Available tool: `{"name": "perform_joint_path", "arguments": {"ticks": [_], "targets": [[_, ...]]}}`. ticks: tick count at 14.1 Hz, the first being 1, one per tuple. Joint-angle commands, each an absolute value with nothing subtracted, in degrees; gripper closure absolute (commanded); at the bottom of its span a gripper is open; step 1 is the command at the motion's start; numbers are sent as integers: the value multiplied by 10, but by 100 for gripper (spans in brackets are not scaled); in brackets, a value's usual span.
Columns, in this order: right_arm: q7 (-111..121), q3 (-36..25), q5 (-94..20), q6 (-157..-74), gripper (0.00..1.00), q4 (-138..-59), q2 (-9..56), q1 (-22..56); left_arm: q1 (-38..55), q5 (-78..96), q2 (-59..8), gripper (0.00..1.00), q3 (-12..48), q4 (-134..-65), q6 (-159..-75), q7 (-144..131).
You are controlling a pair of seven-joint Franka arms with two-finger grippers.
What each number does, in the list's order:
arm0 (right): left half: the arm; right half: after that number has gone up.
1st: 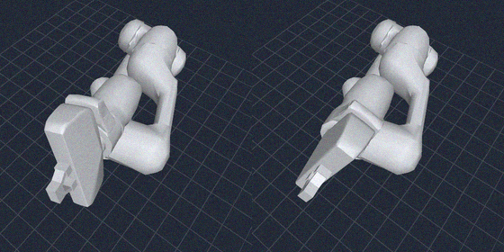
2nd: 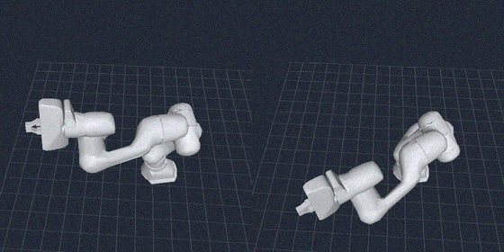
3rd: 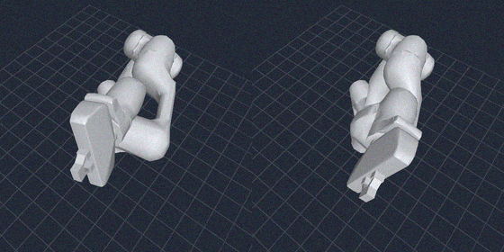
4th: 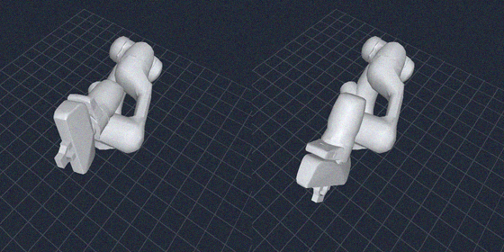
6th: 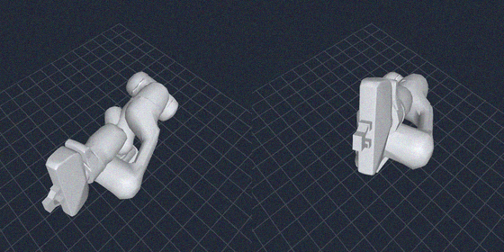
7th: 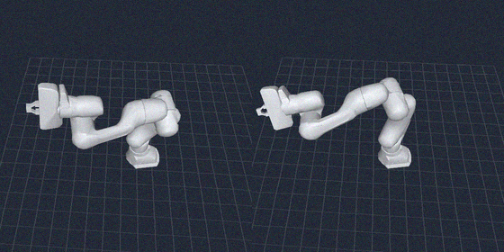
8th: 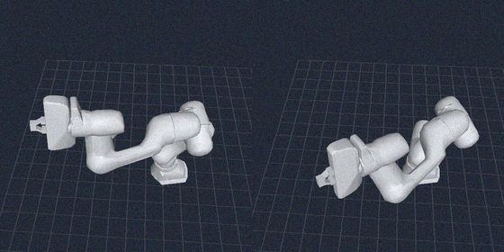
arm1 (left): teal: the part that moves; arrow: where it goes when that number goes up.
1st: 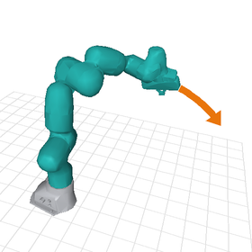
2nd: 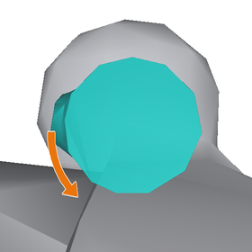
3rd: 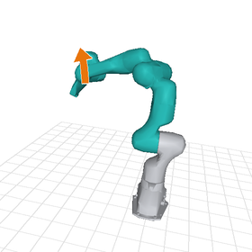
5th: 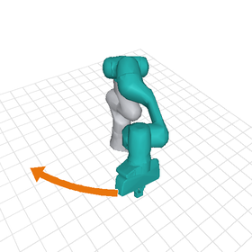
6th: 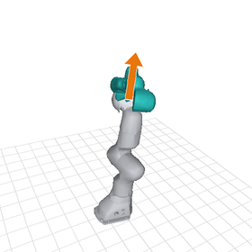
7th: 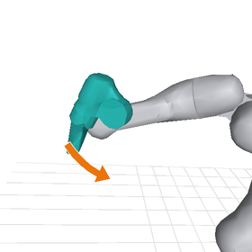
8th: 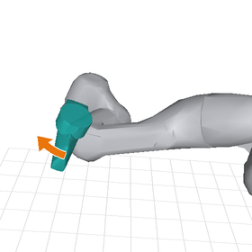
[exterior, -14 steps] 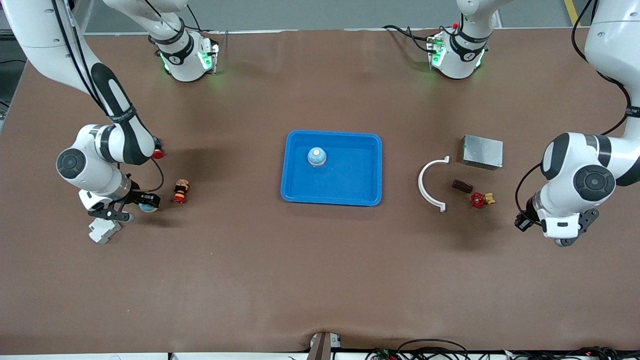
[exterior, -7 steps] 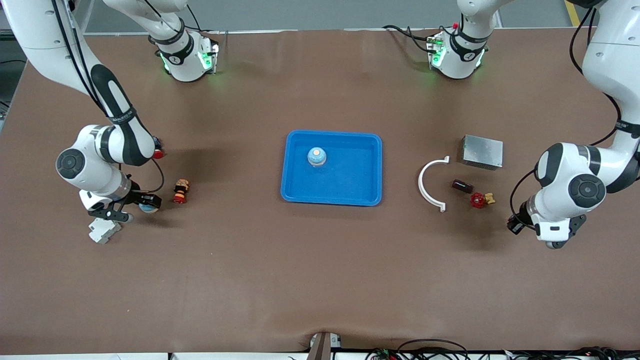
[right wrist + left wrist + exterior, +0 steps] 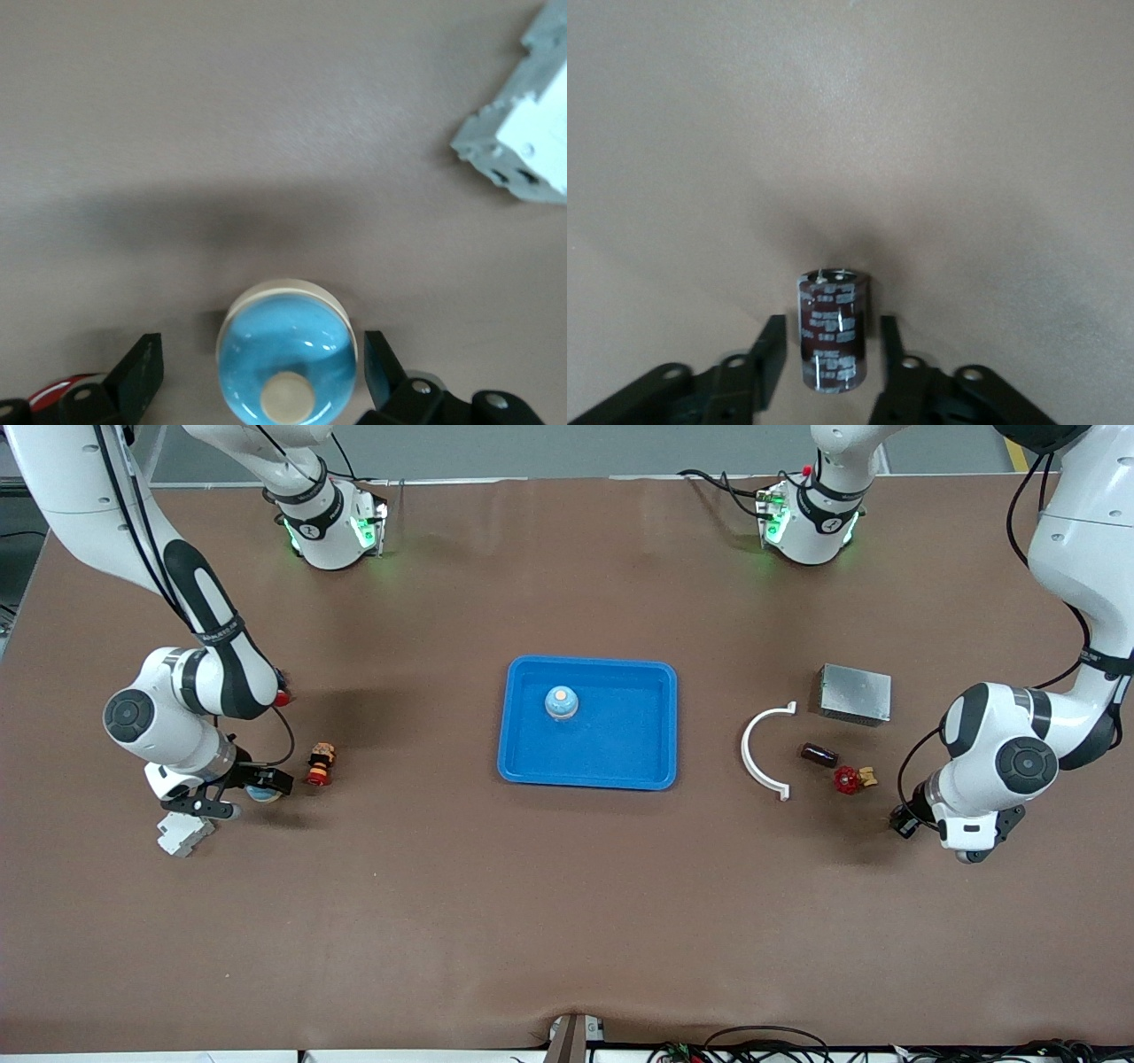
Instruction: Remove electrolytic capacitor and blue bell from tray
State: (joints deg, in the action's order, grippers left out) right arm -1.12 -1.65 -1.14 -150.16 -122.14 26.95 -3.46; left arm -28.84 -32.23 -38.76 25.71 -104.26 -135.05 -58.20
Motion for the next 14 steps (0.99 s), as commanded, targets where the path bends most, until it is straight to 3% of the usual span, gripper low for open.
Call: {"name": "perform_joint_path", "arguments": {"ticks": [1, 4, 6, 12, 14], "targets": [[8, -12, -4, -1435, 0, -1193, 242, -33, -291, -334, -370, 0, 266, -1046, -1354, -577], [-1, -12, 15, -1260, 0, -1097, 224, -18, -293, -330, -334, 0, 279, -1043, -1343, -566], [-36, -12, 14, -1188, 0, -1057, 211, -9, -294, -327, -322, 0, 295, -1031, -1326, -565], [-261, -9, -44, -1141, 0, -1056, 152, 91, -295, -323, -257, 0, 341, -1006, -1236, -463], [-349, -8, -52, -1133, 0, -1058, 137, 137, -295, -319, -243, 0, 352, -969, -1185, -402]]}}
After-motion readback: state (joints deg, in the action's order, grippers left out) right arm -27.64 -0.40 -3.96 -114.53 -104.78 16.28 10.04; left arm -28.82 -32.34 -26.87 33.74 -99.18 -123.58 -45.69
